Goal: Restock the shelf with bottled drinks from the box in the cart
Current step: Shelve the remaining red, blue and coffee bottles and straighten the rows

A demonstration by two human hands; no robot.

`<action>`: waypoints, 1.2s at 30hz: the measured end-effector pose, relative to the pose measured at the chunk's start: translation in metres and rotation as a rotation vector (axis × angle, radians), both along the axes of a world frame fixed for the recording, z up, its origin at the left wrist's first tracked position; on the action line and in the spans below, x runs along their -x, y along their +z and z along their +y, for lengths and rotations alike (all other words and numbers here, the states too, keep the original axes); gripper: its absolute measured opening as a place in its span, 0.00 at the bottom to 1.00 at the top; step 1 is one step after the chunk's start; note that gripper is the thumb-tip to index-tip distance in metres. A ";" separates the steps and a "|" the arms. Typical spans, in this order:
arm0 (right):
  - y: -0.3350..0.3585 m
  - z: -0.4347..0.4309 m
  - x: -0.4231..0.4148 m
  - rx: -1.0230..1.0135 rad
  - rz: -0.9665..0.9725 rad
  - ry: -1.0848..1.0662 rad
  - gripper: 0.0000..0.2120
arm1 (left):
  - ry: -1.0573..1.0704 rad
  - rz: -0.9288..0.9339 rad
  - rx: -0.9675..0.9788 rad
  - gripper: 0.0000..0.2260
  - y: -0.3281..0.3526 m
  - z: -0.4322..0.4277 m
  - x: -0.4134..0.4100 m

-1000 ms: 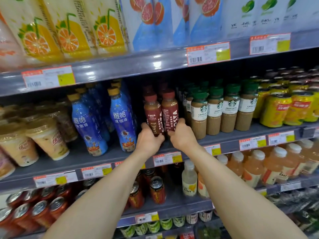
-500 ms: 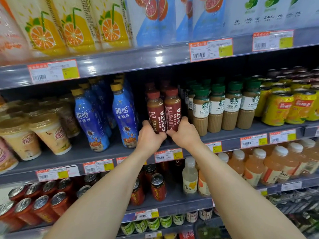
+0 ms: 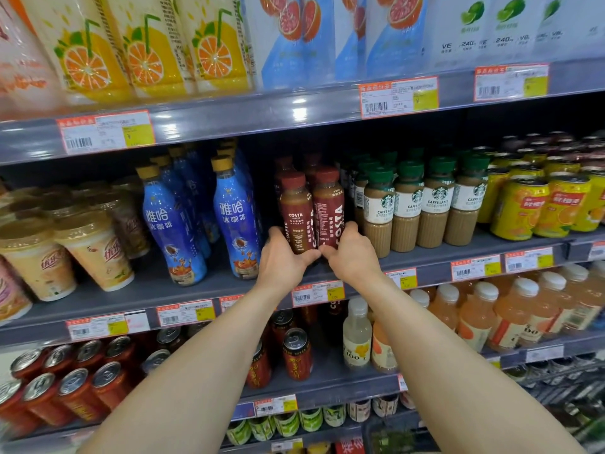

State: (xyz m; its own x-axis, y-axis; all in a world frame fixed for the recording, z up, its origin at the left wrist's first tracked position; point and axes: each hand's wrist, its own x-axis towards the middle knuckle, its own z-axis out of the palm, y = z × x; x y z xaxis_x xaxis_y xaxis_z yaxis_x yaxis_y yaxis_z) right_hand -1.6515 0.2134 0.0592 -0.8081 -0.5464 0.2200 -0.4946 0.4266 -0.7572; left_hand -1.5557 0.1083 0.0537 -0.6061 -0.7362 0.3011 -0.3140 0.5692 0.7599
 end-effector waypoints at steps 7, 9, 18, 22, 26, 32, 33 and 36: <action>-0.001 0.000 -0.001 0.010 0.007 0.003 0.20 | -0.055 -0.024 -0.043 0.23 0.000 -0.005 -0.003; -0.002 0.001 -0.002 0.009 0.017 0.007 0.20 | -0.070 -0.024 -0.042 0.23 0.001 -0.005 -0.004; -0.005 0.001 -0.003 -0.014 0.085 -0.011 0.21 | -0.079 -0.029 -0.024 0.16 0.000 -0.009 -0.005; -0.007 0.001 -0.004 -0.006 0.124 -0.026 0.21 | -0.061 -0.012 -0.042 0.24 -0.001 -0.010 -0.004; -0.008 0.001 -0.004 -0.004 0.141 -0.032 0.20 | -0.058 -0.034 -0.024 0.21 -0.002 -0.010 -0.004; -0.007 0.002 -0.004 -0.006 0.147 -0.040 0.20 | -0.071 -0.046 -0.020 0.19 0.000 -0.010 -0.006; -0.008 0.002 -0.004 -0.004 0.144 -0.037 0.20 | -0.076 -0.049 -0.018 0.19 0.000 -0.010 -0.006; -0.007 0.004 -0.004 0.003 0.132 -0.033 0.20 | -0.086 -0.054 -0.012 0.19 0.000 -0.009 -0.006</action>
State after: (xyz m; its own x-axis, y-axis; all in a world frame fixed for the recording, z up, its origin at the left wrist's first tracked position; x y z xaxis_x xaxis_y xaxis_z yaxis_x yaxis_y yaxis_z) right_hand -1.6475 0.2172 0.0519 -0.7894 -0.5194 0.3272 -0.5759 0.4421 -0.6877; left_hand -1.5497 0.0994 0.0536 -0.6822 -0.6842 0.2578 -0.3048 0.5866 0.7503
